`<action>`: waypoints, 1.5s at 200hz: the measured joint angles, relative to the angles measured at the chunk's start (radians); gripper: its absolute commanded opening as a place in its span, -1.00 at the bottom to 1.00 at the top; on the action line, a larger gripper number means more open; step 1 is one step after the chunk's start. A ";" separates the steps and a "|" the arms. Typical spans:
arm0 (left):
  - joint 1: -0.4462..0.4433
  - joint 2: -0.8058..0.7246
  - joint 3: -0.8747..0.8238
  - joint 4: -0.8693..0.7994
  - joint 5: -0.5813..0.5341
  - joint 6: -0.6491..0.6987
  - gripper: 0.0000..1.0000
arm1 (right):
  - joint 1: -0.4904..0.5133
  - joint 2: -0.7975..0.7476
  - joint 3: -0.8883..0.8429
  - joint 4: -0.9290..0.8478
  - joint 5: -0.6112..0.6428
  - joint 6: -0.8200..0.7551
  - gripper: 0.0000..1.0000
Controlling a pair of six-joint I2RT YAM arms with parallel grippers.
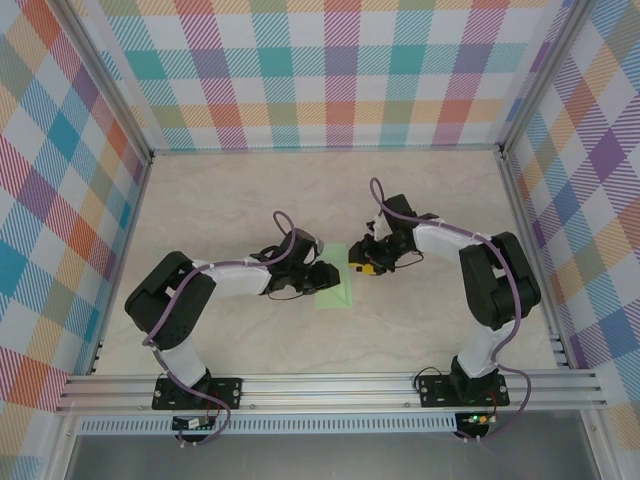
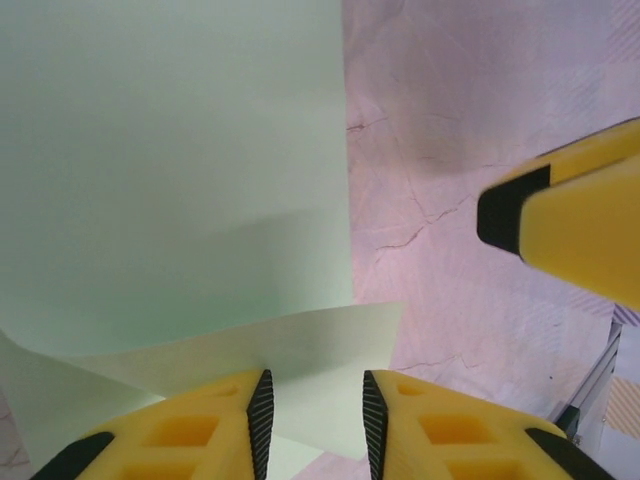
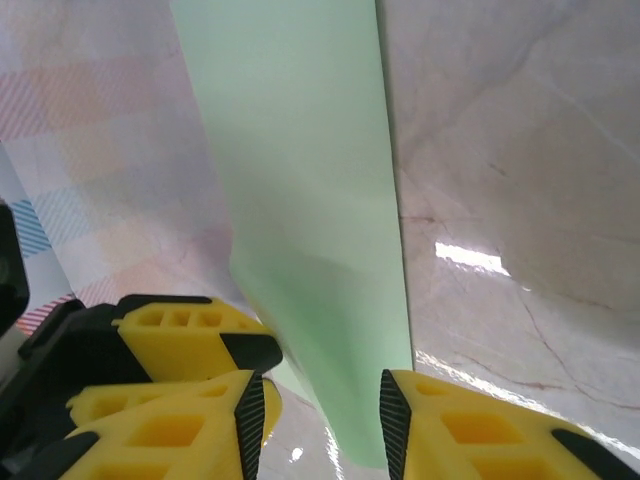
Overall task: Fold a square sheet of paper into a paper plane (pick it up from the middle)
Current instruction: Fold the triangle a second time at the center of the table.
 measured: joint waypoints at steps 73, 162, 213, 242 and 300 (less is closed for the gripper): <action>0.000 0.006 0.000 -0.007 -0.011 0.000 -0.50 | 0.037 0.004 -0.019 0.021 -0.061 -0.053 -0.24; 0.000 0.005 0.000 -0.007 -0.011 0.000 -0.55 | 0.058 0.084 -0.008 0.026 -0.080 -0.059 -0.53; 0.000 0.005 0.000 -0.007 -0.010 0.000 -0.55 | 0.058 0.089 0.003 0.026 -0.067 -0.061 -0.74; 0.000 0.005 0.000 -0.006 0.000 0.000 -0.54 | 0.058 0.091 0.010 0.025 -0.040 -0.064 -0.75; 0.000 0.005 0.023 0.001 0.020 0.000 -0.54 | 0.058 0.099 0.032 0.020 0.017 -0.087 -0.77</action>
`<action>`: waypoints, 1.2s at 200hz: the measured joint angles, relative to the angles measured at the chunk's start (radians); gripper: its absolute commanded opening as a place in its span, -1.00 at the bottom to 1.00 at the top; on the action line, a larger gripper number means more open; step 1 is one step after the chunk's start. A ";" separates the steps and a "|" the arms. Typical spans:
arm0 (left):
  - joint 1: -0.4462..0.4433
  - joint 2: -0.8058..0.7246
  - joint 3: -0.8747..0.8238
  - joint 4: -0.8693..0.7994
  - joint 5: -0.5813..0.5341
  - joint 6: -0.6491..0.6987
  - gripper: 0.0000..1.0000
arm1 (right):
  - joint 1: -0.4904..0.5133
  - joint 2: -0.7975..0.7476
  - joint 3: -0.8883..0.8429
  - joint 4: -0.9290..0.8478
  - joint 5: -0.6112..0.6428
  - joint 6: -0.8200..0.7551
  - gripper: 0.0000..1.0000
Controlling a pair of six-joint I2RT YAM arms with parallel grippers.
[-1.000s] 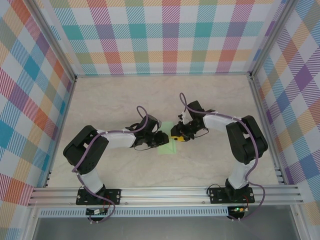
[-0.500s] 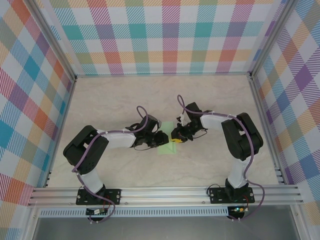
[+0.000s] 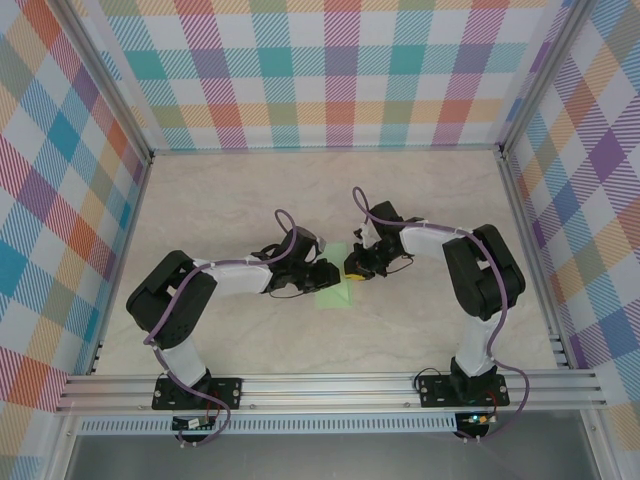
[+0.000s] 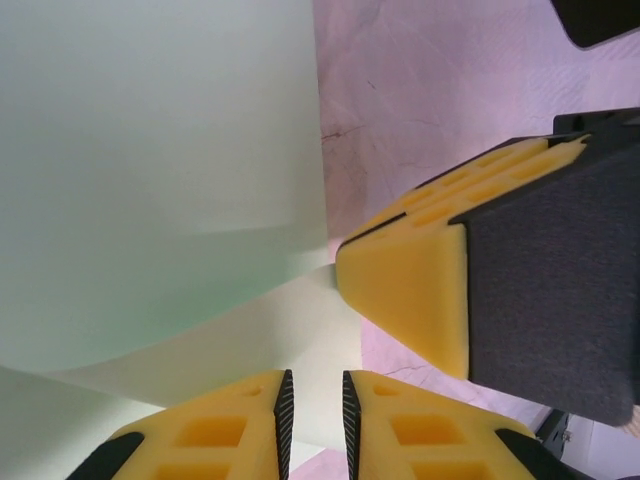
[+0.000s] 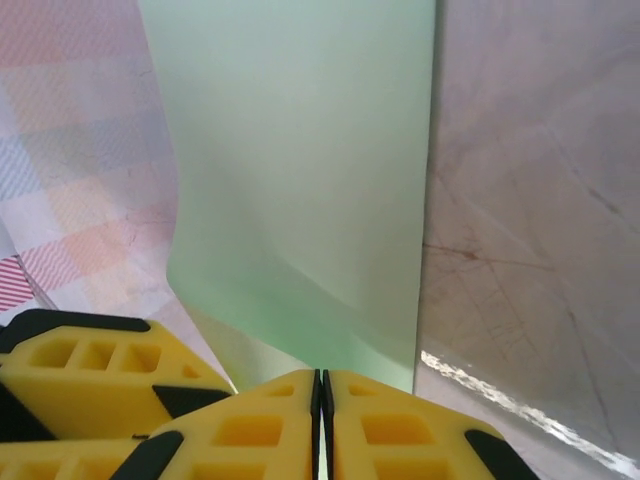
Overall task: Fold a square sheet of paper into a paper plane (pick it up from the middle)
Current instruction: Fold the triangle a second time at the center of the table.
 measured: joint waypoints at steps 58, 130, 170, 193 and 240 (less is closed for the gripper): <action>0.000 0.004 0.015 0.001 0.016 0.000 -0.55 | 0.000 0.011 0.009 -0.015 0.020 -0.004 -0.77; 0.000 0.029 0.023 0.016 0.026 0.000 -0.55 | 0.000 0.017 0.020 -0.021 0.037 -0.007 -0.77; 0.000 0.043 0.027 0.015 0.026 0.000 -0.55 | 0.000 0.025 0.024 -0.022 0.041 -0.018 -0.77; 0.000 0.050 0.028 0.015 0.026 0.000 -0.55 | 0.000 0.027 0.027 -0.022 0.045 -0.019 -0.78; 0.000 0.066 0.029 0.015 0.026 0.000 -0.55 | 0.000 0.039 0.035 -0.023 0.056 -0.019 -0.78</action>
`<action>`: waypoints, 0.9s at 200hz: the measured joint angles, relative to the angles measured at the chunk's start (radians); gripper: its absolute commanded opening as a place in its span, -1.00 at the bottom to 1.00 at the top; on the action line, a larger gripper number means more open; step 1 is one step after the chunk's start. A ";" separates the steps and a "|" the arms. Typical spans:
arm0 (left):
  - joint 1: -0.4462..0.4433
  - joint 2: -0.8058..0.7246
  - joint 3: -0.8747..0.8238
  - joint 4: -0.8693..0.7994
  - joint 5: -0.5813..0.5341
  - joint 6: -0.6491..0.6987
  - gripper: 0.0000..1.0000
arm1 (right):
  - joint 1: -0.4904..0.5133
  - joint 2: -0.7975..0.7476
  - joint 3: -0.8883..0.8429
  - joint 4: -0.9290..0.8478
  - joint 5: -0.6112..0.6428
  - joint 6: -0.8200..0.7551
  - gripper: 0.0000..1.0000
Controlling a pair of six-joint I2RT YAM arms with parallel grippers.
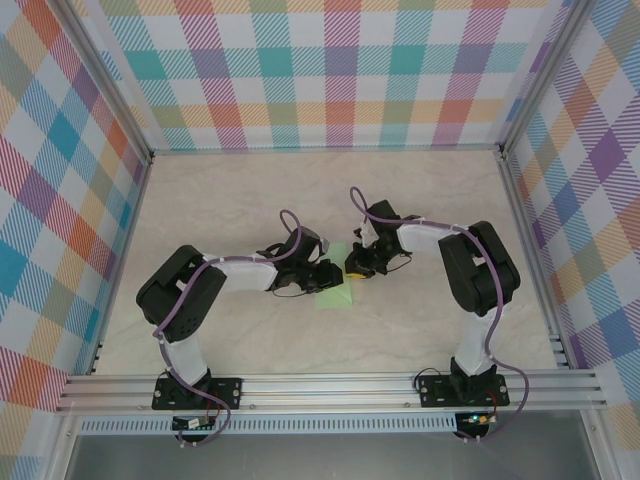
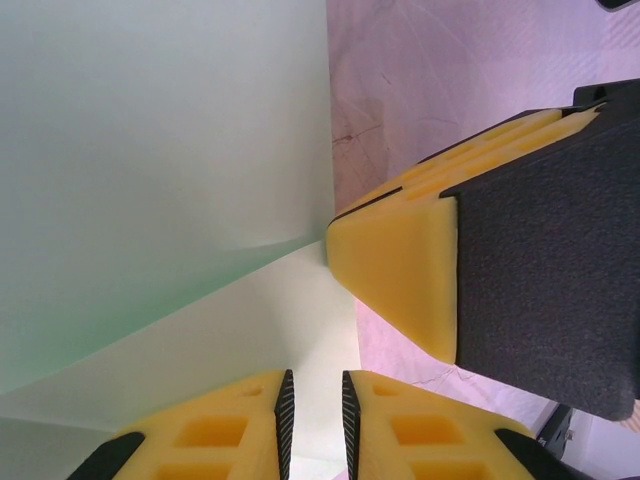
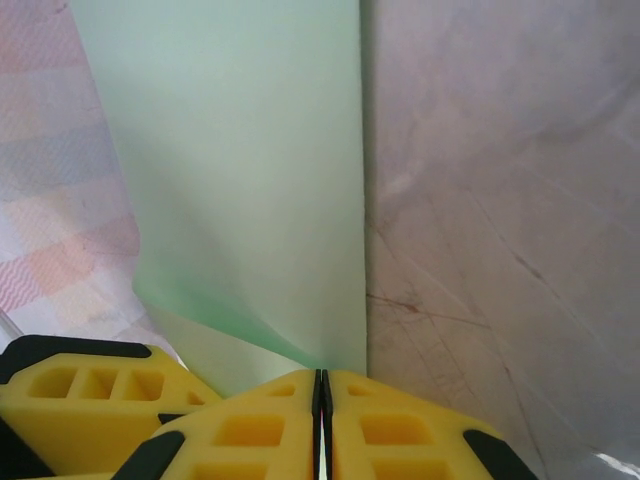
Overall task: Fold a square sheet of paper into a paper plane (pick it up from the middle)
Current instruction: Fold the triangle a second time at the center of the table.
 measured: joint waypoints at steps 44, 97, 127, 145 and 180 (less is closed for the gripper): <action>0.000 0.008 0.002 0.000 0.000 0.000 -0.55 | 0.000 0.002 0.000 -0.001 0.006 0.000 -0.78; 0.000 0.009 0.008 0.000 0.001 0.000 -0.55 | 0.000 0.003 0.000 -0.007 0.016 -0.001 -0.79; 0.000 0.013 0.013 0.000 0.005 0.000 -0.55 | 0.000 0.003 0.000 -0.007 0.026 -0.003 -0.77; 0.000 0.017 0.013 0.000 0.005 0.000 -0.55 | 0.000 0.003 0.000 -0.007 0.026 -0.003 -0.77; 0.000 0.024 0.014 -0.001 0.005 0.000 -0.56 | 0.000 0.002 0.000 -0.007 0.029 -0.003 -0.76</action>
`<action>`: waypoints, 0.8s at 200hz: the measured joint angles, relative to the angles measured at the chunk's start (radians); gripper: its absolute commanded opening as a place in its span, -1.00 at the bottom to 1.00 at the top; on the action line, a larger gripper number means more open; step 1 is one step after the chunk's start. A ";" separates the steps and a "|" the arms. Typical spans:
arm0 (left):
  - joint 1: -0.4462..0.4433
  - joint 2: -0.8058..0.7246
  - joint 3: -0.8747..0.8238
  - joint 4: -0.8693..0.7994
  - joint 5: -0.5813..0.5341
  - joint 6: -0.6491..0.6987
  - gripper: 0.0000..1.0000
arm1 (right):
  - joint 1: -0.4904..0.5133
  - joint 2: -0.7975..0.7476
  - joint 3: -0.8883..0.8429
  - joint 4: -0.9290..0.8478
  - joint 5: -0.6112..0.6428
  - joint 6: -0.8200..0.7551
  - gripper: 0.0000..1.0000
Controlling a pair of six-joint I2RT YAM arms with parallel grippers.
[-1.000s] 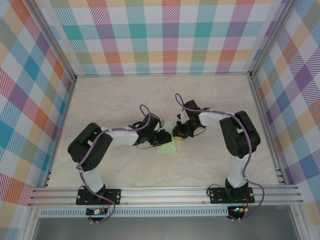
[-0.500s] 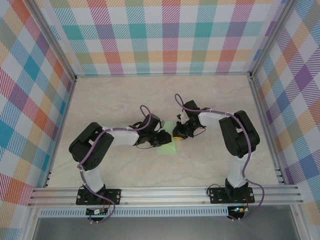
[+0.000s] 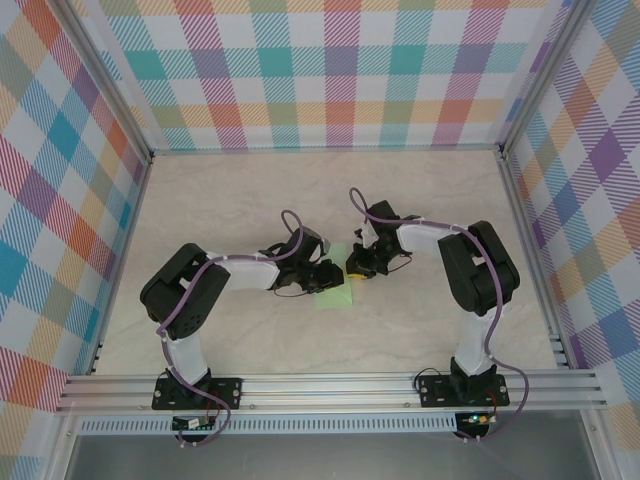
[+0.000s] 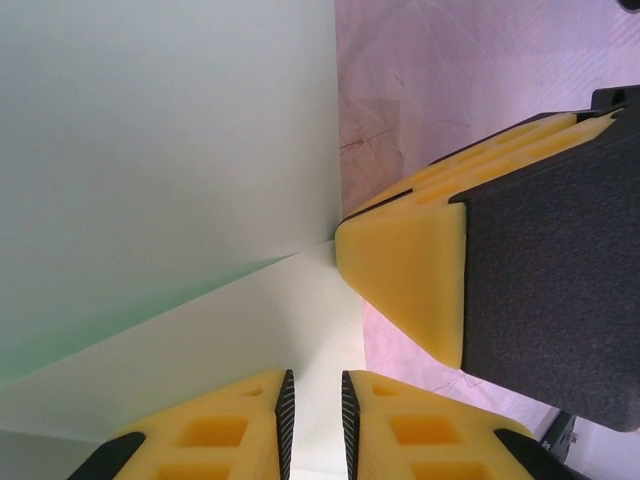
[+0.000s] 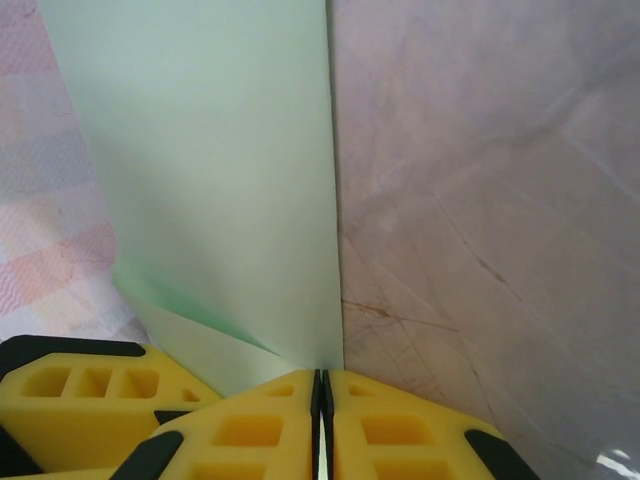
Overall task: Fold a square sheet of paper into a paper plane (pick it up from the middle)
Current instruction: Fold the triangle a second time at the center of the table.
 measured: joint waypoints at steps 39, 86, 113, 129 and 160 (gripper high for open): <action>0.000 0.001 0.001 -0.001 0.000 0.000 -0.56 | 0.000 0.000 0.000 0.000 0.000 0.000 -0.75; 0.000 0.001 0.003 -0.019 -0.001 0.000 -0.57 | 0.000 0.003 0.003 -0.004 0.000 0.000 -0.76; 0.000 0.008 0.007 -0.024 -0.002 0.000 -0.57 | 0.000 0.007 0.008 -0.010 0.000 0.000 -0.76; 0.000 0.016 0.008 -0.024 -0.002 0.000 -0.57 | 0.000 0.007 0.009 -0.011 0.000 0.000 -0.77; 0.000 0.021 0.011 -0.024 -0.001 0.000 -0.57 | 0.000 0.007 0.009 -0.011 0.000 0.000 -0.79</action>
